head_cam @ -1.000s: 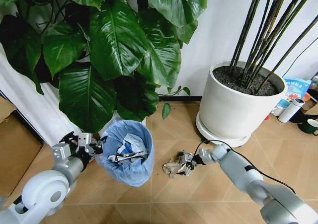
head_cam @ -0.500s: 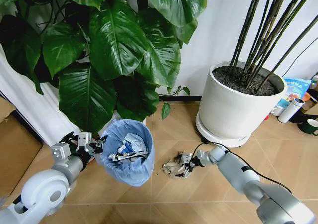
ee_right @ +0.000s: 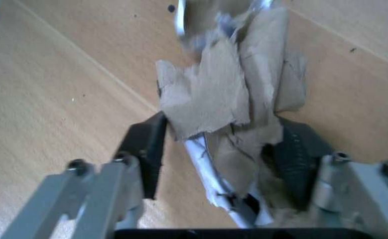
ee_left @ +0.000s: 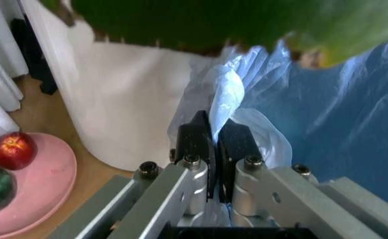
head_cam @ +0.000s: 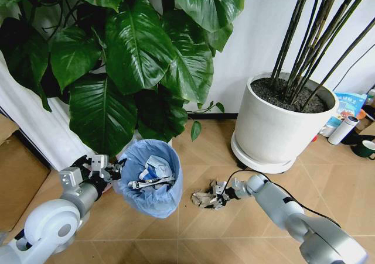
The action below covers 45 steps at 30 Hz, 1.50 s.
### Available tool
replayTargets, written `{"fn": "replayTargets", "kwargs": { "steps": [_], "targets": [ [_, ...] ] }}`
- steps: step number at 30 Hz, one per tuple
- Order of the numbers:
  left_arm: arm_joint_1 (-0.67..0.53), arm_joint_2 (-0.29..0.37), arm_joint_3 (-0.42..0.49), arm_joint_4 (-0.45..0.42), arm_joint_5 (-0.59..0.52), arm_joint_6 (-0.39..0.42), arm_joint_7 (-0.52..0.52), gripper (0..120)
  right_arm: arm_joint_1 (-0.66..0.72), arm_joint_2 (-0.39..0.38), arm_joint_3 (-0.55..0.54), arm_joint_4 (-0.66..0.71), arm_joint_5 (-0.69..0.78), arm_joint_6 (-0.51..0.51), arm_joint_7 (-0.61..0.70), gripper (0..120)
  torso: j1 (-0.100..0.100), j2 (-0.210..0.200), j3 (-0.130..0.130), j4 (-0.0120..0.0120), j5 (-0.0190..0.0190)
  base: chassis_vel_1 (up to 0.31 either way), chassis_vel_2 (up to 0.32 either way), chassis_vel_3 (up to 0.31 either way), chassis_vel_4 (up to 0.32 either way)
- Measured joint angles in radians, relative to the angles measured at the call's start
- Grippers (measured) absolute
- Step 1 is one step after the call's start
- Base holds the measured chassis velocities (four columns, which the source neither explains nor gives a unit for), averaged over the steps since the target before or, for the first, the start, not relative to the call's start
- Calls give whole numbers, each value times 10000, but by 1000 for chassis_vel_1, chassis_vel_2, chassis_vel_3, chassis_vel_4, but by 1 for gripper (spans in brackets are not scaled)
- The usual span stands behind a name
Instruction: Pick up the trash bin and place the garbage on the floor into it.
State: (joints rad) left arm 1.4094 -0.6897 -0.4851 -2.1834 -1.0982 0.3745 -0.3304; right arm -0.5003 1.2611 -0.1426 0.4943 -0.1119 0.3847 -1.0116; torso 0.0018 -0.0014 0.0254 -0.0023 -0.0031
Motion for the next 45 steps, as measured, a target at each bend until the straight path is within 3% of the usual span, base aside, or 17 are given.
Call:
{"fn": "replayTargets", "kwargs": {
  "steps": [4,14,20,28,31,36,45],
  "targets": [
    [-11,24,-20,-1,-38,1,0,0,-21,-67,5,21,116,-46,1,30,0,0,0,0,1,0,0,0,0],
    [12,55,60,-6,-14,7,4,0,-414,-868,-36,959,1246,-339,-168,0,0,0,0,-1,0,0,0,0,0],
    [66,206,148,-102,-34,22,6,0,-1011,-1757,476,2321,2122,-520,-422,0,0,0,-1,5,1,0,0,0,0],
    [270,609,537,-578,-105,64,-4,0,-2929,-3420,1737,6108,6573,-859,153,0,0,0,-1,-9,2,0,0,0,0],
    [563,625,531,-810,-62,69,-1,0,-3181,-3611,1973,6901,7291,-926,271,0,0,0,-1,3,3,0,0,0,0],
    [761,578,685,-990,67,68,6,0,-3690,-3799,2342,8524,8865,-990,655,0,0,0,-1,1,4,0,0,0,0],
    [248,761,1077,-608,-182,61,148,0,-3760,-3935,2204,10260,10457,-1140,847,0,0,0,0,-1,-1,0,0,0,0]
  ]
}}
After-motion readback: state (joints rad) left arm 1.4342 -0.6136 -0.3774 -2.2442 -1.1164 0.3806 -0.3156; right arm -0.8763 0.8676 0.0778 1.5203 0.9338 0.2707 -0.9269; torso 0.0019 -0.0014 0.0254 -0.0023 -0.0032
